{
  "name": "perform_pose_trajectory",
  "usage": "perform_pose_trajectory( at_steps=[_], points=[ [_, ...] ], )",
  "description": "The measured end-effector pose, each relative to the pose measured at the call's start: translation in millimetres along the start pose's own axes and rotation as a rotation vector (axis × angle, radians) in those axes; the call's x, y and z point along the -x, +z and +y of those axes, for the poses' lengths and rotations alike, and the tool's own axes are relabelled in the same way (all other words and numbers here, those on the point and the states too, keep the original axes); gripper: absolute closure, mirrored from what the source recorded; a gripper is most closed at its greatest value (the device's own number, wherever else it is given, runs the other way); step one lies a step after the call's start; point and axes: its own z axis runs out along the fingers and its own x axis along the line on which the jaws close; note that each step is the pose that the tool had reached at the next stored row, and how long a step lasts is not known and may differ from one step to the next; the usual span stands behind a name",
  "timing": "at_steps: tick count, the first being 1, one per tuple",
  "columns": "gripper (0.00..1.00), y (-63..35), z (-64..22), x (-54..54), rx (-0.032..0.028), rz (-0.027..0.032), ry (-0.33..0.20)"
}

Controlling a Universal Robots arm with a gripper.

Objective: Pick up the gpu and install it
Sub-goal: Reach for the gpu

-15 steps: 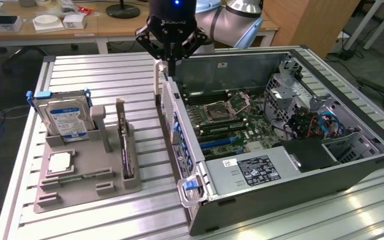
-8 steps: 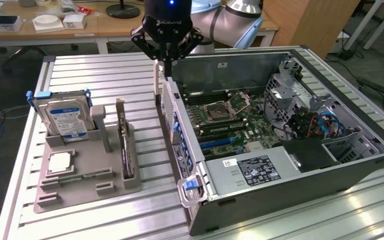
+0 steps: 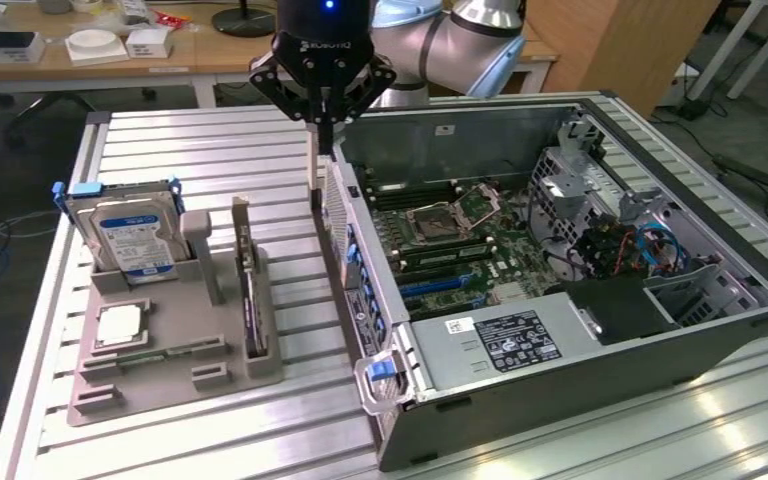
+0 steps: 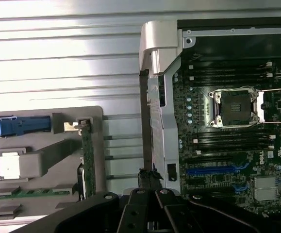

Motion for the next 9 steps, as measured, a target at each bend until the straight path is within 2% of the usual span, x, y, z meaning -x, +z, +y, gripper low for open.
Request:
perform_pose_trajectory(
  at_steps=[9],
  points=[
    [0.90,-0.2,-1.0,-11.5,0.0001,0.0000,0.000]
  ],
)
